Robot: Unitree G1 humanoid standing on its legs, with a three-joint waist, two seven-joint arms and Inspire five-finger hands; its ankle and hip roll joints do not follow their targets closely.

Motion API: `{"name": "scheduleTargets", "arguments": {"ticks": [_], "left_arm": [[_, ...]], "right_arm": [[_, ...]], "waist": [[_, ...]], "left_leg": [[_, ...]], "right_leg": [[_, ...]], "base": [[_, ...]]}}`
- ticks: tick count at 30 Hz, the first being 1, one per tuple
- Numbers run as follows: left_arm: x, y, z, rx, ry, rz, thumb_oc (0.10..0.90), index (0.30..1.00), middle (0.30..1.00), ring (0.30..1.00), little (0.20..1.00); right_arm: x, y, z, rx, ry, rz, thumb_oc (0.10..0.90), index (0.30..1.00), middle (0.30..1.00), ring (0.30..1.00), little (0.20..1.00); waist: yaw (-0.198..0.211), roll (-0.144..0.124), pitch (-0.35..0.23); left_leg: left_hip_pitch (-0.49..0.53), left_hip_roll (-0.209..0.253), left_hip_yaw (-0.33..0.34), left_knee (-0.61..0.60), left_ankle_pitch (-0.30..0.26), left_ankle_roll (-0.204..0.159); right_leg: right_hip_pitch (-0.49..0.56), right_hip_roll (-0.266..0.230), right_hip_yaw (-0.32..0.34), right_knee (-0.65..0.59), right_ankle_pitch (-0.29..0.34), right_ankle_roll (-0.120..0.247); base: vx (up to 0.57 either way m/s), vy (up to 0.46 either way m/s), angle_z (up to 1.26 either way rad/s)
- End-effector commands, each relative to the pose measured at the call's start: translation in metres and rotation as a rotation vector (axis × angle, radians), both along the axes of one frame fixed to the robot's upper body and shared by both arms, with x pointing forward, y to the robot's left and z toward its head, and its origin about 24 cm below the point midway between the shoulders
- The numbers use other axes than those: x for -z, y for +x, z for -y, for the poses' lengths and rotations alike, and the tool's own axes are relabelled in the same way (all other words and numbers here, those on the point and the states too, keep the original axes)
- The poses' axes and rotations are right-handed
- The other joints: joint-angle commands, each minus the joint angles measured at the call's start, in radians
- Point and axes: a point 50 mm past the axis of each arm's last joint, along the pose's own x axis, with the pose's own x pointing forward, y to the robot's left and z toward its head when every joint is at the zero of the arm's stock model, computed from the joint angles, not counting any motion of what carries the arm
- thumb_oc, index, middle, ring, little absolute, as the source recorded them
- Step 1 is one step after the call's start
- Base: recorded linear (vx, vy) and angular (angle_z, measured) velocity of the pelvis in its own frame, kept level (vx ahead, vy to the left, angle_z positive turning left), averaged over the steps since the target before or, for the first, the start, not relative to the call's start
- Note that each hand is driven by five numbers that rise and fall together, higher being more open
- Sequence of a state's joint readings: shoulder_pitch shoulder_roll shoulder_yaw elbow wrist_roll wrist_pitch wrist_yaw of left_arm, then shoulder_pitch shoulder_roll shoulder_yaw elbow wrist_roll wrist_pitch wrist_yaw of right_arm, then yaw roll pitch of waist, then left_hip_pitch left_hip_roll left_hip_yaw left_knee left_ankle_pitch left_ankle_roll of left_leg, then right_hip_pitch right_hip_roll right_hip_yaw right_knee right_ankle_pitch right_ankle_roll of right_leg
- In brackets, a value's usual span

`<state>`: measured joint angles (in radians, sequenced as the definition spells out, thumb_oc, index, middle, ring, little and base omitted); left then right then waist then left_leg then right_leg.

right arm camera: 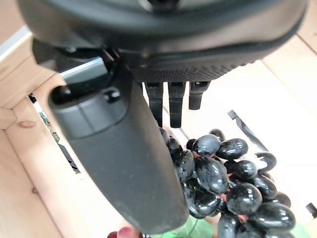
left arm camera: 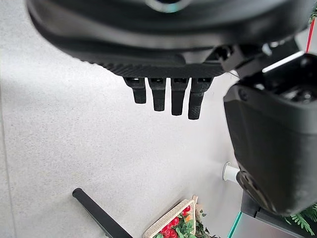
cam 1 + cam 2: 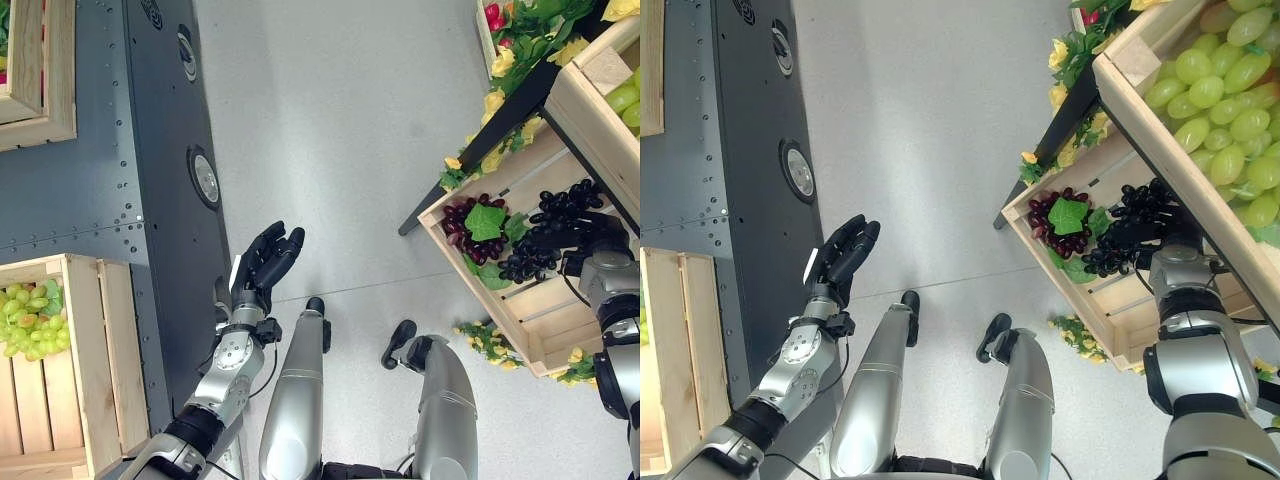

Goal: Pick up the fruits from the basket on one side to the basket on the other side

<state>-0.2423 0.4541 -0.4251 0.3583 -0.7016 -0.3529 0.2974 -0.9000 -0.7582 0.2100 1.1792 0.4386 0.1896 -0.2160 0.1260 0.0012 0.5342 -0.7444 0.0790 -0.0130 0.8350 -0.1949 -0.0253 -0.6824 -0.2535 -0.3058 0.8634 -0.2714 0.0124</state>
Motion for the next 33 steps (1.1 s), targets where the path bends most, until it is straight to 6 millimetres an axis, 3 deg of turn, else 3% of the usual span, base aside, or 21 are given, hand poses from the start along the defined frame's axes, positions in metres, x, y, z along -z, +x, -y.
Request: {"name": "scheduleTargets", "arguments": {"ticks": [1,7,14,17,26,33], "left_arm": [[-0.035,-0.001,0.013,0.051,-0.061,0.209,0.8,0.9,0.9,0.9,0.9],[-0.037,0.0,0.014,0.052,-0.07,0.208,0.8,0.9,0.9,0.9,0.9],[-0.036,0.005,0.019,0.047,-0.076,0.186,0.8,0.9,0.9,0.9,0.9],[-0.032,0.007,0.019,0.05,-0.072,0.168,0.8,0.9,0.9,0.9,0.9],[-0.02,0.005,0.012,0.03,-0.076,0.105,0.8,0.9,0.9,0.9,0.9],[-0.01,0.002,0.01,0.012,-0.07,0.054,0.8,0.9,0.9,0.9,0.9]], "right_arm": [[-0.036,-0.016,0.037,0.084,-0.1,0.045,0.8,0.9,0.9,0.9,0.9],[-0.015,-0.013,0.026,0.021,-0.057,0.017,0.8,0.9,0.9,0.9,0.9],[0.033,-0.024,0.017,-0.073,-0.183,-0.341,0.8,0.9,0.9,0.9,0.9],[0.052,-0.03,0.012,-0.085,-0.159,-0.421,0.8,0.9,0.9,0.9,0.9],[0.098,-0.038,-0.016,-0.118,0.043,-0.366,0.8,0.9,0.9,0.9,0.9],[0.144,-0.05,-0.058,-0.173,0.177,-0.341,0.8,0.9,0.9,0.9,0.9]], "waist": [[0.0,0.022,-0.014],[0.0,0.018,-0.014],[0.002,0.011,-0.014],[0.006,0.008,-0.014],[0.002,0.0,-0.046],[-0.013,-0.013,-0.121]], "left_leg": [[0.103,-0.021,0.131,-0.001,-0.12,0.096],[0.168,-0.018,0.137,-0.024,-0.12,0.095],[0.303,-0.013,0.139,-0.087,-0.109,0.092],[0.36,-0.009,0.136,-0.116,-0.101,0.088],[0.488,-0.005,0.142,-0.231,-0.068,0.067],[0.613,-0.009,0.155,-0.423,0.0,0.045]], "right_leg": [[0.075,0.028,0.007,0.009,0.002,-0.039],[0.137,0.02,0.008,-0.008,-0.003,-0.036],[0.267,0.002,0.002,-0.052,-0.006,-0.029],[0.329,0.001,-0.002,-0.082,-0.001,-0.026],[0.463,0.023,0.001,-0.209,0.023,-0.014],[0.589,0.062,0.012,-0.421,0.077,0.009]], "base": [[0.0,0.0,0.0],[0.0,-0.003,-0.01],[0.03,0.007,0.0],[0.08,-0.008,0.0],[0.08,-0.009,-0.01],[0.09,-0.025,-0.04]]}}
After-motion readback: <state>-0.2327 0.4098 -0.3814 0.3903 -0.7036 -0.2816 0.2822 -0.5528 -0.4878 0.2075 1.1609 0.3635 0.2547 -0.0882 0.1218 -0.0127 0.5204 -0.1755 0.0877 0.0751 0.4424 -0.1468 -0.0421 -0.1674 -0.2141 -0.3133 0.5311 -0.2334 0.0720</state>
